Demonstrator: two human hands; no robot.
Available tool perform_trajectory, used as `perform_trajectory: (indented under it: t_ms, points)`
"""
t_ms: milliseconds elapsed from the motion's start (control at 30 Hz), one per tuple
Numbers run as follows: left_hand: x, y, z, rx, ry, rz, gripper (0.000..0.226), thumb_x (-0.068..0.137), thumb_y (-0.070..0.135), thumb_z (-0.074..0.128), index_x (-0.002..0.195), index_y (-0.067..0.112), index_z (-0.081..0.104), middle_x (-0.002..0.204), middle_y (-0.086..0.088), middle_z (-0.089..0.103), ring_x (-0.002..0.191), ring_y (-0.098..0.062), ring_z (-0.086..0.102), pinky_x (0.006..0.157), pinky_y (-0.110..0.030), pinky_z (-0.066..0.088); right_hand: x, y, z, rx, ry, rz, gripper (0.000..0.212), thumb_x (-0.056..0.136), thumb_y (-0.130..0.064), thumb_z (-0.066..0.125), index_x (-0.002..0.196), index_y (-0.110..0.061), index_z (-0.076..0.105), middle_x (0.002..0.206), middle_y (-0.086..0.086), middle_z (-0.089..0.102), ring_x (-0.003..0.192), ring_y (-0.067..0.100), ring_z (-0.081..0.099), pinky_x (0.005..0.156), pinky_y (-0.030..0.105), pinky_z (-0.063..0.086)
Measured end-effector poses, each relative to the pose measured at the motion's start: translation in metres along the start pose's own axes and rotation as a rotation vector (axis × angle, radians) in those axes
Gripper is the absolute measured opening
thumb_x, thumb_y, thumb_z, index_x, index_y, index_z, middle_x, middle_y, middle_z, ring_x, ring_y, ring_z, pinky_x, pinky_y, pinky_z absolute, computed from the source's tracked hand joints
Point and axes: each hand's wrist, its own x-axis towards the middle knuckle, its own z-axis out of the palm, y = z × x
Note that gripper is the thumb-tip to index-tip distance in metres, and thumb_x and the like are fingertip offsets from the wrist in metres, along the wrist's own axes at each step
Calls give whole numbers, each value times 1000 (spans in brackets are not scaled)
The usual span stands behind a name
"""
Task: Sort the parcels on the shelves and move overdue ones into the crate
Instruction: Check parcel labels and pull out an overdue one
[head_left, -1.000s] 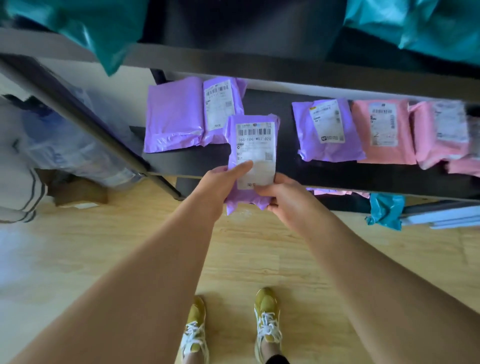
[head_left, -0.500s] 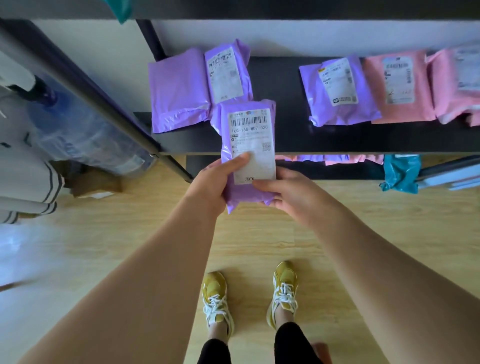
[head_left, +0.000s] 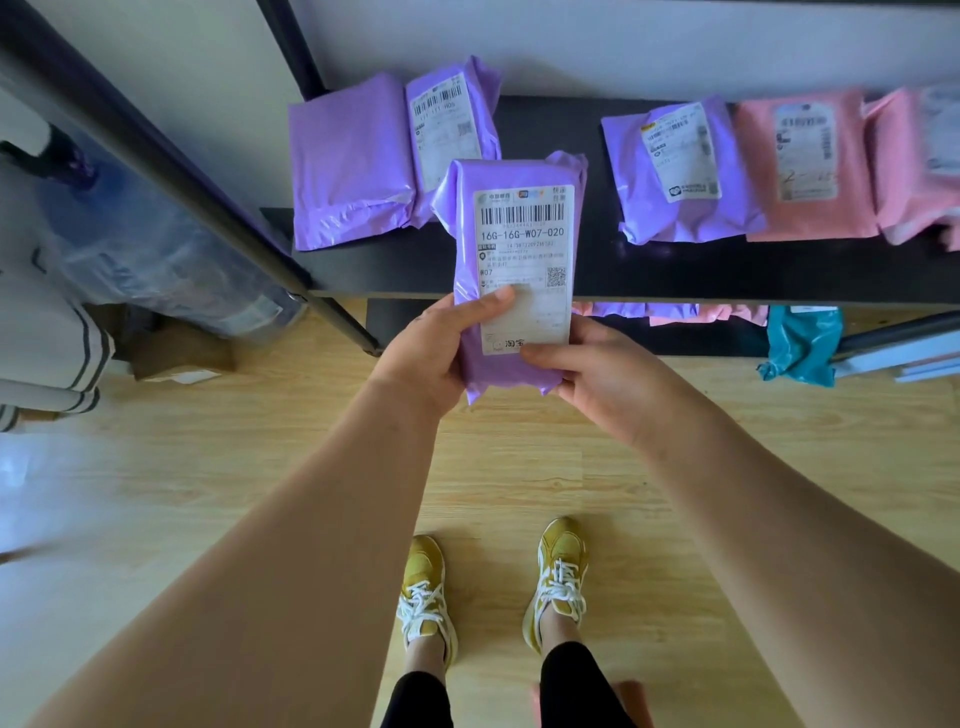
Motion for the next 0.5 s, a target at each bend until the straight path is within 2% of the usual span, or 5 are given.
perform_trajectory:
  t_ms: [67, 200, 267, 367, 500]
  points:
    - [-1, 3, 2, 13, -17, 8, 57, 81, 18, 71, 134, 4, 54, 128, -20, 63, 109, -38, 66, 94, -55, 52, 1, -1, -1, 5, -21, -5, 42, 87, 3, 64, 127, -10, 60, 118, 9, 71, 113, 23, 67, 98, 34, 51]
    - [-2, 5, 4, 35, -25, 17, 54, 84, 19, 70, 133, 5, 55, 127, -20, 63, 105, -39, 67, 87, -53, 49, 2, -3, -1, -3, -32, -15, 43, 87, 3, 64, 127, -11, 61, 118, 8, 71, 112, 22, 67, 90, 30, 50]
    - [-1, 4, 4, 47, 1, 14, 52, 86, 20, 69, 133, 5, 55, 125, -19, 64, 98, -39, 68, 73, -45, 54, 3, -3, -2, -5, -17, -16, 42, 86, 3, 64, 126, -11, 61, 118, 8, 72, 112, 22, 67, 89, 30, 50]
    - [2, 3, 6, 29, 41, -1, 47, 86, 20, 70, 130, 6, 58, 121, -17, 67, 105, -40, 67, 86, -50, 44, 4, -1, -2, -18, 7, -14, 39, 88, 0, 65, 125, -11, 62, 117, 7, 72, 110, 22, 67, 87, 29, 49]
    - [8, 4, 7, 67, 150, -19, 49, 81, 25, 76, 125, 6, 63, 113, -15, 71, 103, -38, 68, 76, -43, 46, 4, 2, -1, -168, 88, -11, 33, 89, -10, 69, 122, -10, 64, 112, 7, 72, 101, 24, 70, 82, 34, 57]
